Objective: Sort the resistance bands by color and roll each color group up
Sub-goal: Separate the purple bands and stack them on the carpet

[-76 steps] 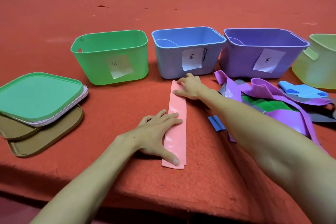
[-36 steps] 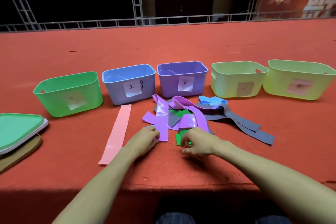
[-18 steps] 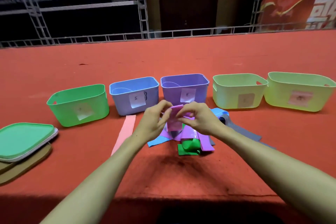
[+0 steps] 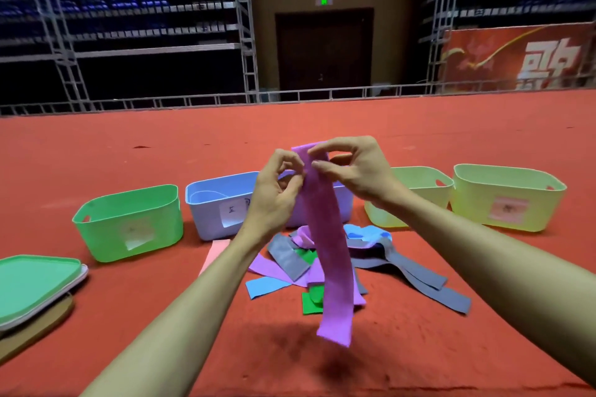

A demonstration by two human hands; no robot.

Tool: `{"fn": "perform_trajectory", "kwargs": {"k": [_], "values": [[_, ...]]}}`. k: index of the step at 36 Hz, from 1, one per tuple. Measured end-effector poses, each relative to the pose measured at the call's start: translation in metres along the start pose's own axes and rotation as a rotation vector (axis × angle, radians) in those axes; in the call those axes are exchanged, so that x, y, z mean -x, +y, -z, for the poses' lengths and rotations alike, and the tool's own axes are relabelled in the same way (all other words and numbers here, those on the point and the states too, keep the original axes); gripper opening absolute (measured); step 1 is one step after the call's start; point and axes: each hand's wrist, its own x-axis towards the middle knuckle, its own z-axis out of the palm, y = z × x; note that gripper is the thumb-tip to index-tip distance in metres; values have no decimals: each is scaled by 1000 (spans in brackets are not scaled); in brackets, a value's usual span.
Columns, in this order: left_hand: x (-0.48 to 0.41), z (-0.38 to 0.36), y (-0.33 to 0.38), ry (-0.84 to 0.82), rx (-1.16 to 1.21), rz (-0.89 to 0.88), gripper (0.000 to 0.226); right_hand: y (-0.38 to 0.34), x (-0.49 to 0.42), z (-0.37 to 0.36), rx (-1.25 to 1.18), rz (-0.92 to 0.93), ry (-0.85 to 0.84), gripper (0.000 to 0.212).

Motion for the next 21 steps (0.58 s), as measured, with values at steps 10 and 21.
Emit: {"fn": "perform_trajectory", "kwargs": {"k": [10, 21], "values": [[14, -46, 5, -330, 91, 27, 50, -15, -18, 58, 31, -26, 155, 30], [44, -106, -20, -413, 40, 142, 48, 6, -2, 107, -19, -111, 335, 36]]}}
